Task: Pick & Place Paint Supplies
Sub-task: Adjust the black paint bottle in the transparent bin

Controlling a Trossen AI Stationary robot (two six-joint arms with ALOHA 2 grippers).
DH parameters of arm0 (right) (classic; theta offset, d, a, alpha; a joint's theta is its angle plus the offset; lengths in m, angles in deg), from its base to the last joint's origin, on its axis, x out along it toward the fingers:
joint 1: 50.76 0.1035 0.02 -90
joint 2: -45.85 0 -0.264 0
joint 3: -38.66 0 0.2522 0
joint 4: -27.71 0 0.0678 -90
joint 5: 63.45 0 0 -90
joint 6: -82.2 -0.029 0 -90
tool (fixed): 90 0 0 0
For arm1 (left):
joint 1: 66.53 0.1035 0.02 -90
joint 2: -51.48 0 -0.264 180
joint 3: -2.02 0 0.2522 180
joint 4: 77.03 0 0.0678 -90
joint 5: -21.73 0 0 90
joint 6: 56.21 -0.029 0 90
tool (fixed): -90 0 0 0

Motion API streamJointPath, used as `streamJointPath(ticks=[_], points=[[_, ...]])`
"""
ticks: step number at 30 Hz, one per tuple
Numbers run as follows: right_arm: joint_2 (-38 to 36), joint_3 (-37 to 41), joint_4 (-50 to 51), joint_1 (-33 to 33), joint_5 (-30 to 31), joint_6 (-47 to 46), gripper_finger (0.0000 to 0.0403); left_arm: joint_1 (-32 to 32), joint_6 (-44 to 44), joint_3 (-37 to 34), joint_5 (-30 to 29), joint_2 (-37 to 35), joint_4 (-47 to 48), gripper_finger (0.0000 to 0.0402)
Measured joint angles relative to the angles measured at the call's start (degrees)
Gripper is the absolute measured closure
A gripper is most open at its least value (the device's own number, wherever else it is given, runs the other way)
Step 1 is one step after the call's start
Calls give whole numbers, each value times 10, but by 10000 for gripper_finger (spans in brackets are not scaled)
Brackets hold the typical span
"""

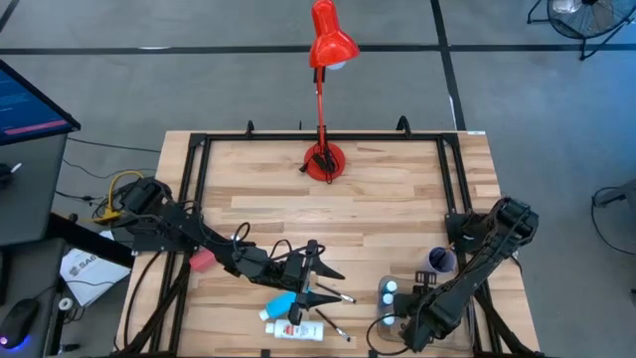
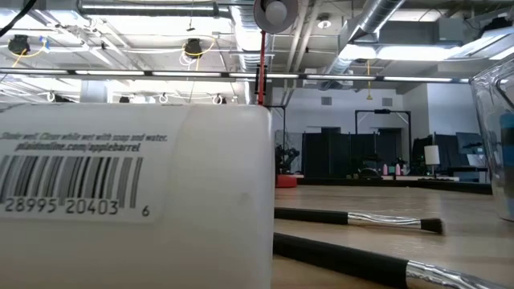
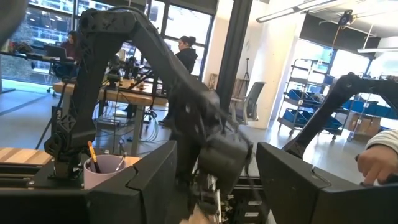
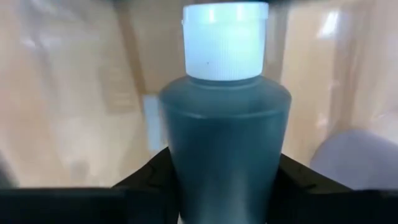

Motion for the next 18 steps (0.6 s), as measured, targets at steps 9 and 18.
streamJointPath(ticks=[9, 18], points=[[-107, -26, 11, 38, 170, -85, 255, 0, 0, 0, 0, 0, 0, 192], [-159, -26, 14, 104, 355, -171, 245, 0, -1, 0, 0, 0, 1, 192]])
